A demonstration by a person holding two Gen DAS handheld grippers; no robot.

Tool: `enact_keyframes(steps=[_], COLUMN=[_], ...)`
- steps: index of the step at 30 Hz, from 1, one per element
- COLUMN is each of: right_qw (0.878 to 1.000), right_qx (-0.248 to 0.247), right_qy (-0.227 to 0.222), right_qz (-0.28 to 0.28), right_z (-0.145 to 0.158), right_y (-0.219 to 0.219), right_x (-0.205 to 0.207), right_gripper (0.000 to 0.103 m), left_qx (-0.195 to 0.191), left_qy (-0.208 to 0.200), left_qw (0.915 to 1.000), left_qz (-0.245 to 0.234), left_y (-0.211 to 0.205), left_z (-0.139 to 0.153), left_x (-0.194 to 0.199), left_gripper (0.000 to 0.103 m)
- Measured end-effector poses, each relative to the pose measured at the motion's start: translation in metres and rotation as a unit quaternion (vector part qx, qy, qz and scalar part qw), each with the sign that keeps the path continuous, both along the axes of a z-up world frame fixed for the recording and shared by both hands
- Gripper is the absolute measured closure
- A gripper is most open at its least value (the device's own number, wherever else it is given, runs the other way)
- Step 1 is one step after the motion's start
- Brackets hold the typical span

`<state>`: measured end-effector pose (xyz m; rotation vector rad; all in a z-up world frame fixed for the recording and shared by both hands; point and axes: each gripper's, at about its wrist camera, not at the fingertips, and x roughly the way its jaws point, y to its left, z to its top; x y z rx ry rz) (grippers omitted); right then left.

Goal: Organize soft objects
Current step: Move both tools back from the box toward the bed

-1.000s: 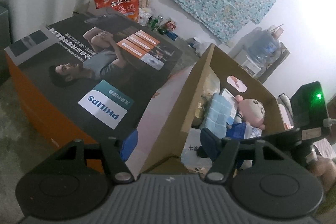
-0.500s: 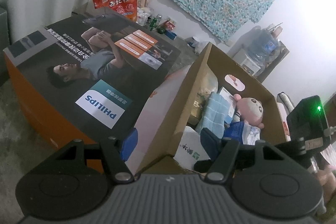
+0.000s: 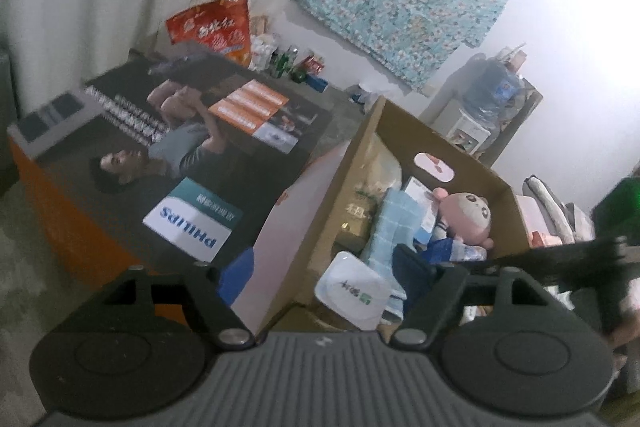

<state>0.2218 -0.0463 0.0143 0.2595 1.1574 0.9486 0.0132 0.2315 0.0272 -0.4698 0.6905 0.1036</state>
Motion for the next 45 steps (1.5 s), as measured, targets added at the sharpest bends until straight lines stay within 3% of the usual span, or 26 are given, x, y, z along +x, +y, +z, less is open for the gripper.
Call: enact_keyframes(steps=[1, 4, 7, 12, 16, 23, 29, 33, 37, 40, 43, 45], right_qw=[1.000, 0.998, 0.996, 0.986, 0.970, 0.936, 0.919, 0.918, 0.921, 0.923, 0.926, 0.927], right_qx=[0.007, 0.023, 0.049, 0.096, 0.129, 0.158, 0.171, 0.160, 0.148, 0.136, 0.128, 0.120], right_qy=[-0.011, -0.047, -0.058, -0.072, -0.085, -0.097, -0.096, -0.091, -0.089, -0.085, -0.087, -0.087], right_qz=[-0.002, -0.022, -0.053, -0.119, -0.188, -0.300, -0.342, -0.352, -0.349, -0.349, -0.345, -0.346], right_z=[0.006, 0.020, 0.026, 0.026, 0.024, 0.020, 0.004, -0.017, -0.032, -0.036, -0.043, -0.045], right_y=[-0.007, -0.040, -0.078, -0.151, -0.218, -0.322, -0.361, -0.358, -0.348, -0.342, -0.340, -0.341], right_x=[-0.001, -0.014, -0.028, -0.052, -0.071, -0.076, -0.055, -0.023, 0.021, 0.046, 0.071, 0.082], right_gripper=[0.053, 0.037, 0.028, 0.023, 0.022, 0.021, 0.020, 0.020, 0.020, 0.020, 0.020, 0.020], left_qx=[0.008, 0.034, 0.062, 0.105, 0.136, 0.186, 0.249, 0.251, 0.230, 0.236, 0.244, 0.241], left_qy=[-0.004, -0.017, -0.030, -0.042, -0.051, -0.053, -0.056, -0.014, 0.066, 0.128, 0.168, 0.187], left_qw=[0.9999, 0.9990, 0.9964, 0.9876, 0.9770, 0.9512, 0.9243, 0.9202, 0.9335, 0.9328, 0.9301, 0.9292], left_qz=[-0.004, -0.024, -0.049, -0.109, -0.156, -0.241, -0.284, -0.300, -0.267, -0.240, -0.217, -0.208], left_y=[-0.004, -0.019, -0.039, -0.083, -0.121, -0.196, -0.272, -0.317, -0.353, -0.375, -0.388, -0.394], left_z=[0.004, 0.016, 0.028, 0.049, 0.066, 0.094, 0.110, 0.106, 0.085, 0.056, 0.026, 0.011], left_x=[0.000, -0.001, 0.001, 0.014, 0.030, 0.076, 0.138, 0.200, 0.278, 0.336, 0.381, 0.404], left_gripper=[0.019, 0.012, 0.006, 0.002, 0.001, 0.001, 0.001, 0.001, 0.001, 0.005, 0.013, 0.026])
